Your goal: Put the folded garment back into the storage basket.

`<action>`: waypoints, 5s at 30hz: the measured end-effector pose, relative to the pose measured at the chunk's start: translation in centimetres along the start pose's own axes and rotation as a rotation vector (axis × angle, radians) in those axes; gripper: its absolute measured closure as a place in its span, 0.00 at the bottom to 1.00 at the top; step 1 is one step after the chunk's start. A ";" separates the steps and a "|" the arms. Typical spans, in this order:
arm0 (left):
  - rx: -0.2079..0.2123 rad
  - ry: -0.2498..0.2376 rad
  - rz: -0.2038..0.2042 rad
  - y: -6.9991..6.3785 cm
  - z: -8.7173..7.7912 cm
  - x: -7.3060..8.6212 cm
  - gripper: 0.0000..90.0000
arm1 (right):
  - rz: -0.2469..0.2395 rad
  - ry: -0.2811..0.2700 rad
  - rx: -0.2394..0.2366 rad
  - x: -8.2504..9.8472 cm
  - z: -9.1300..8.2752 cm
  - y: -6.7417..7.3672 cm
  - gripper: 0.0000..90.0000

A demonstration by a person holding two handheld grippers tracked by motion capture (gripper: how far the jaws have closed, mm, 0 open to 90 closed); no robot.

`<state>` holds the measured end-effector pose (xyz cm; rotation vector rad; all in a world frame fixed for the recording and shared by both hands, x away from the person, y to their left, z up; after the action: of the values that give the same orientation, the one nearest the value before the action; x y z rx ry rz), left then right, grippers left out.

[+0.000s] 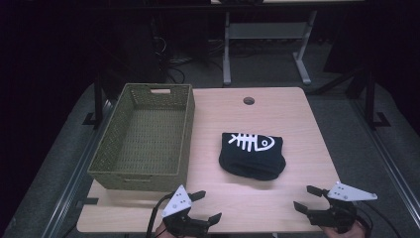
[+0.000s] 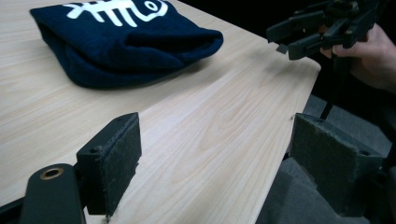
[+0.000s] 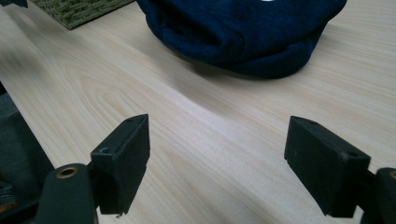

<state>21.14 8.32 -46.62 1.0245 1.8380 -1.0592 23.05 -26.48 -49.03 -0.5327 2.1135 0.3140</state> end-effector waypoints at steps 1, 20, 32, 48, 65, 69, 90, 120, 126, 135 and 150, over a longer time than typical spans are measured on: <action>0.002 0.006 0.003 0.0 0.2 0.0 0.18 | -0.003 0.001 0.002 0.0 0.0 0.0 0.24; -0.013 -0.025 0.058 0.6 1.5 -3.1 0.18 | -0.085 -0.099 0.014 -2.8 1.1 -0.4 0.18; -0.035 -0.017 0.087 1.7 3.6 -4.8 0.18 | -0.086 0.055 -0.045 -4.1 2.9 -0.5 0.16; -0.100 0.073 -0.046 6.1 7.0 -5.3 0.18 | -0.080 0.106 -0.045 -6.3 4.1 -0.9 0.16; -0.151 0.046 -0.102 8.6 8.4 -8.0 0.18 | -0.007 0.125 -0.046 -9.6 5.9 -2.8 0.17; -0.169 0.049 -0.120 9.7 8.6 -8.9 0.18 | 0.002 0.149 -0.043 -10.4 6.8 -3.1 0.17; -0.255 0.109 -0.305 14.7 10.6 -7.0 0.25 | 0.113 0.282 -0.039 -10.1 11.6 -4.9 0.25; -0.199 0.125 -0.441 15.5 11.6 -5.0 0.55 | 0.104 0.381 0.018 -7.9 14.6 -3.7 0.66; -0.197 0.114 -0.438 15.1 11.8 -4.9 0.67 | 0.142 0.376 -0.012 -7.7 14.5 -3.6 0.78; -0.160 0.116 -0.426 14.2 11.6 -5.4 0.77 | 0.138 0.360 -0.047 -8.3 12.8 -3.4 0.81; -0.127 0.096 -0.371 12.6 10.9 -7.4 0.78 | 0.159 0.296 -0.091 -9.7 9.7 -3.5 0.80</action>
<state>37.64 0.70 -47.62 0.6841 2.2003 -1.1015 36.60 -23.04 -46.46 -0.4876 2.4444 0.4457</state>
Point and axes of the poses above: each handheld gripper's, and its own axes: z roughly forward along the jaws, x roughly out of its underside, y roughly to its left, the point moved 6 cm from there along z, roughly forward along the jaws, and after that the axes turned 14 degrees about x, right-handed, at the moved point
